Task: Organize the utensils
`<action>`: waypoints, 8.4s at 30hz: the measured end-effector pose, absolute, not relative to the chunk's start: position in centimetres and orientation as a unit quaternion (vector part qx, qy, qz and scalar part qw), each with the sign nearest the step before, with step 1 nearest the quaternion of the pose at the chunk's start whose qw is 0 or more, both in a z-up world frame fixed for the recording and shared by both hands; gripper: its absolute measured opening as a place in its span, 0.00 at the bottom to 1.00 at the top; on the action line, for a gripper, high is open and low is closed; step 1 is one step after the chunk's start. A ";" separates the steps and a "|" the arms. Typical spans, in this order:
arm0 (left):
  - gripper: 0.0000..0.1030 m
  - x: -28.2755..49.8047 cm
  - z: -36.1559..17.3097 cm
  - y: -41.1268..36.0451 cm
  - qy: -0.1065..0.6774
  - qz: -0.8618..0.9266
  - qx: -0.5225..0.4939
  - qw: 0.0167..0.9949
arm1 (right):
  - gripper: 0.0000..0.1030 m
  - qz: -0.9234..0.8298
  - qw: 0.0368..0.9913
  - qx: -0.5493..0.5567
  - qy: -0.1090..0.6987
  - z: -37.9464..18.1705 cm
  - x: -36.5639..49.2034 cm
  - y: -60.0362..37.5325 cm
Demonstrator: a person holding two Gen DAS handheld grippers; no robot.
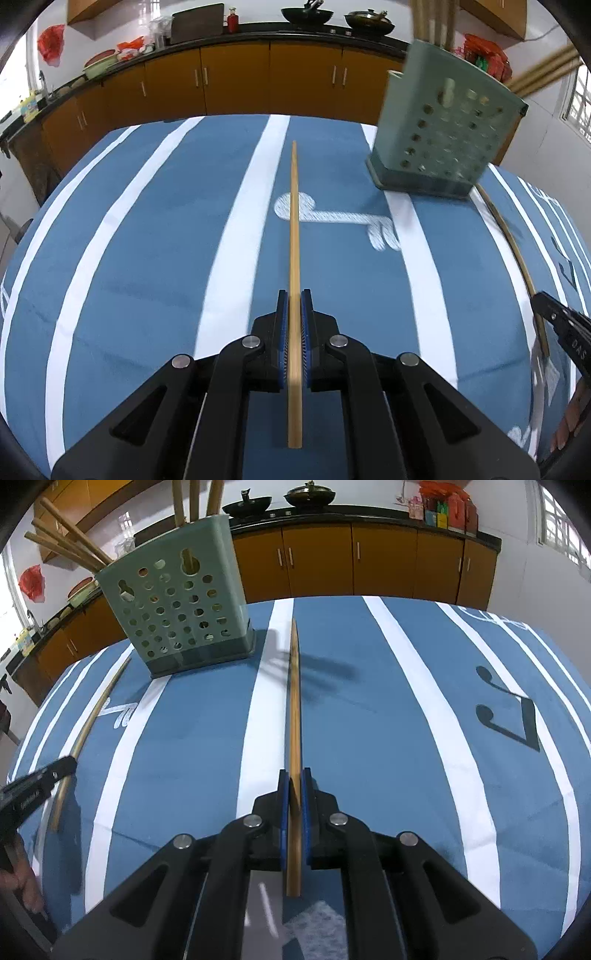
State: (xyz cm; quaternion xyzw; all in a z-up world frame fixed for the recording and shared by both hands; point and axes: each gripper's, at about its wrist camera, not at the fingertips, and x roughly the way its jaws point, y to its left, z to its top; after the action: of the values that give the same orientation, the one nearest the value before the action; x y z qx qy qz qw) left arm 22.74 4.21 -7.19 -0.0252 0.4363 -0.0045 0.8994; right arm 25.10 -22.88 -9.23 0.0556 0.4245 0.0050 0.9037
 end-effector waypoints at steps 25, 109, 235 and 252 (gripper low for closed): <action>0.09 23.5 -7.3 4.2 0.430 -0.007 -0.021 0.903 | 0.08 0.001 0.905 0.056 0.421 -9.4 25.5 -23.2; 0.07 18.8 5.1 6.1 0.290 -0.060 -0.047 0.954 | 0.08 0.012 0.961 0.076 0.265 3.3 21.6 -25.6; 0.98 0.6 0.1 2.3 0.184 0.008 0.023 0.983 | 0.96 0.010 0.982 -0.008 0.186 -1.1 2.4 -20.1; 0.98 0.2 -1.0 2.0 0.201 -0.002 0.016 0.979 | 0.96 0.014 0.980 -0.010 0.196 -2.1 2.2 -19.6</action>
State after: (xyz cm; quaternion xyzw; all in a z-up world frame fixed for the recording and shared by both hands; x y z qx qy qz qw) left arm 0.22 1.96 -1.03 0.0165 0.2011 -0.0016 0.9794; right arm 2.18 -19.60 -2.10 -0.0100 0.1961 0.0137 0.9804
